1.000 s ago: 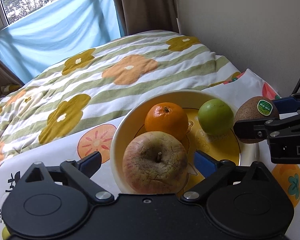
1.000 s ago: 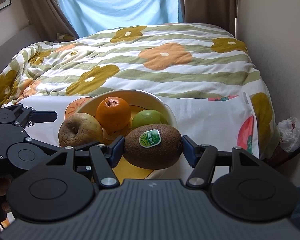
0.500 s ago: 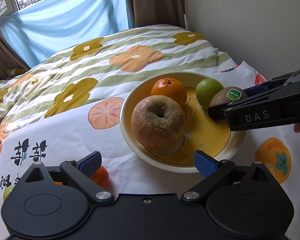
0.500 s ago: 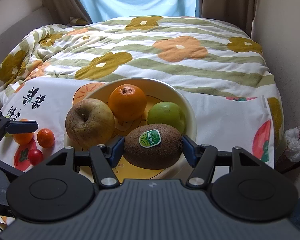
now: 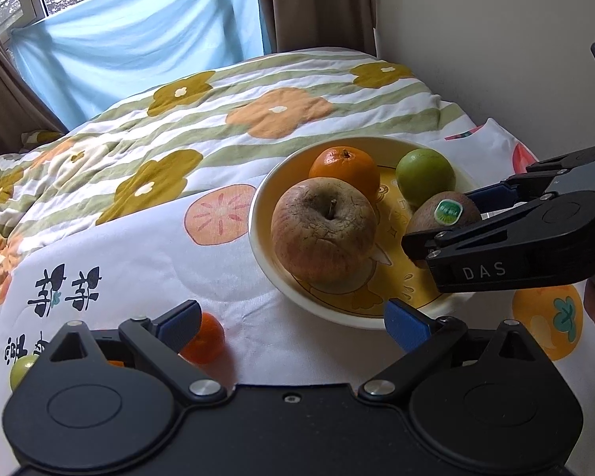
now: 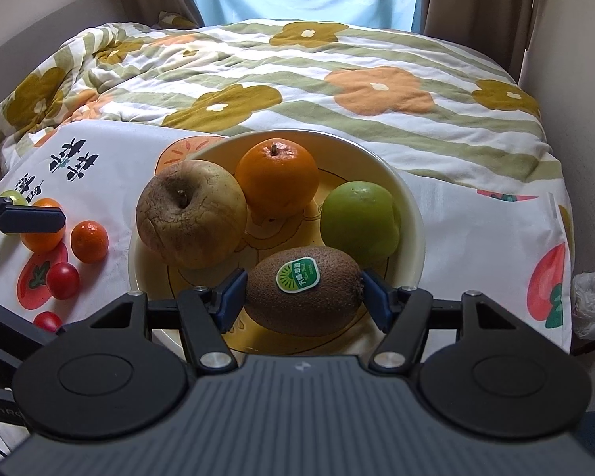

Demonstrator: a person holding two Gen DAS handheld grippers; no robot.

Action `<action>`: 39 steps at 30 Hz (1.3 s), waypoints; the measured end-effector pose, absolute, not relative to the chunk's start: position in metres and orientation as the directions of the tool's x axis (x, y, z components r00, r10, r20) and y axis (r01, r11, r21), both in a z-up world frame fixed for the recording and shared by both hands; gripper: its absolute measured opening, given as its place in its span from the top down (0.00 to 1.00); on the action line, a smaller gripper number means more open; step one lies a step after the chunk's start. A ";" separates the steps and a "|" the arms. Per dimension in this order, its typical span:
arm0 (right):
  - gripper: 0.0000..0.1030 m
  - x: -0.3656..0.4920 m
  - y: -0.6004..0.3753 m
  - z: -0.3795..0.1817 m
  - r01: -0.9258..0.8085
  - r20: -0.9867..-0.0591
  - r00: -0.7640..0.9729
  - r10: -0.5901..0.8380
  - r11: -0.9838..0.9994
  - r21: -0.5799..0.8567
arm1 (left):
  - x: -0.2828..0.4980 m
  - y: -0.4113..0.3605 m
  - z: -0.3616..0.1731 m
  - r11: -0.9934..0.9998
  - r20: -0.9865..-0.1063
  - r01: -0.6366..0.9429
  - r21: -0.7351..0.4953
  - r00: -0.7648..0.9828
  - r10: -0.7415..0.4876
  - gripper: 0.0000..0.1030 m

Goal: Organize fruits
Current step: 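Open the left gripper on the apple while the right gripper releases the kiwi, then withdraw both grippers from the bowl toward the remaining fruits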

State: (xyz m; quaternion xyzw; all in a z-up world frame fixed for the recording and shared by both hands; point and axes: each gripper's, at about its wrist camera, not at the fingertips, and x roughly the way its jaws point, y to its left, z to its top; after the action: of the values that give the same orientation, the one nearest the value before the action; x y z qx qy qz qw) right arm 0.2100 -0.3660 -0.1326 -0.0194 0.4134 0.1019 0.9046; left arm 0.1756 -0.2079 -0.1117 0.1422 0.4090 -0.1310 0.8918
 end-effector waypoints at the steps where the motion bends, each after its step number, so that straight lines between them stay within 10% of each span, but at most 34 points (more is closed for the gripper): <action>1: 0.12 0.209 -0.365 -0.131 -0.206 -0.743 0.648 0.168 0.978 0.041 | 0.175 -0.208 -0.111 0.925 -0.766 0.350 0.148 0.632 -0.117 0.02; 3: 0.00 0.205 -0.364 -0.126 -0.204 -0.726 0.673 0.146 0.979 0.008 | 0.172 -0.209 -0.110 0.925 -0.764 0.349 0.150 0.635 -0.116 0.02; 39: 0.00 0.092 -0.350 -0.034 -0.132 -0.642 0.755 0.137 0.990 0.055 | 0.066 -0.162 -0.038 0.967 -0.672 0.218 0.135 0.737 -0.072 0.01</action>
State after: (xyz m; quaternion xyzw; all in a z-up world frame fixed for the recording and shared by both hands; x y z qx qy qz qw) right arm 0.0921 -0.3502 -0.0336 0.0030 0.3427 0.0718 0.9367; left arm 0.0660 -0.1623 -0.0384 0.1027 0.3541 -0.0783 0.9262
